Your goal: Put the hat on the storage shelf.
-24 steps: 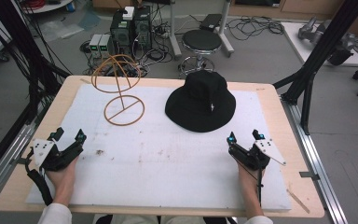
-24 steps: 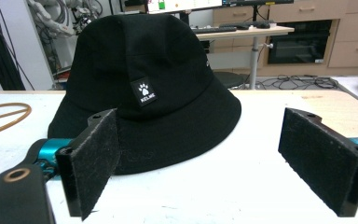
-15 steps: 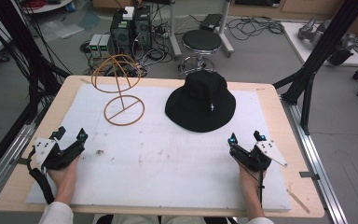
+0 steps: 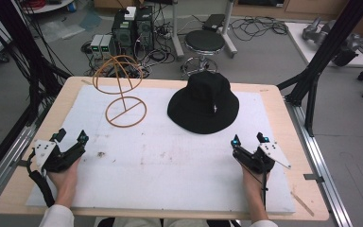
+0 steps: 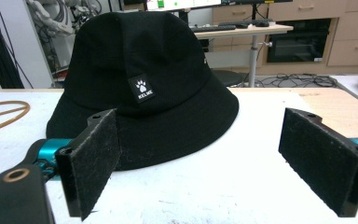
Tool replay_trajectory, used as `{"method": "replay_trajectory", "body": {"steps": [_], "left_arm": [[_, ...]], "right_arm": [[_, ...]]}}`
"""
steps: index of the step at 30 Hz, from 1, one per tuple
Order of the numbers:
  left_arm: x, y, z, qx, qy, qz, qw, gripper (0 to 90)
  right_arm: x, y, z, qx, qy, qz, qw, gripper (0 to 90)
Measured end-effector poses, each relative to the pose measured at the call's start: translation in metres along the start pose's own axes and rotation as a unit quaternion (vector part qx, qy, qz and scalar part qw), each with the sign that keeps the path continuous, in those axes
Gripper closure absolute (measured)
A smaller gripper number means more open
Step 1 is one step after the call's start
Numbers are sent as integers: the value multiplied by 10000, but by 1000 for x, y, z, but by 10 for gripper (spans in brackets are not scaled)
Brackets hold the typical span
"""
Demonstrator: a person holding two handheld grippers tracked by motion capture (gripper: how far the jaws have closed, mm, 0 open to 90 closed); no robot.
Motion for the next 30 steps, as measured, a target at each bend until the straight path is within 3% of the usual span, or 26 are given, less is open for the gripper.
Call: {"method": "replay_trajectory", "body": {"steps": [11,15,22,25,30], "left_arm": [[0,1,-2,10,39,26,10000,258],[0,0,-1,-6,30,24,10000,258],[3,1,0,-69,16,42,10000,258],[3,1,0,-61,14,33,10000,258],[3,1,0,-76,30,37,10000,258]], "right_arm": [[2,-7,5,66,-194,48,9998,116],[4,-19,7,-118,-272,-57,9995,116],[16,-35,6,-189,-270,-126,9994,116],[29,-38,6,-80,-273,-5,9996,116],[37,-45,7,-107,-294,28,9995,116]]}}
Point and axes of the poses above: each handheld gripper's, and its own axes: x roughly forward along the jaws, y roughly out of its underside, z roughly to its left, the point moved 5 cm from there along x, roughly forward along the jaws, and after that the axes turned 10 degrees about -x, right-handed, at the moved point
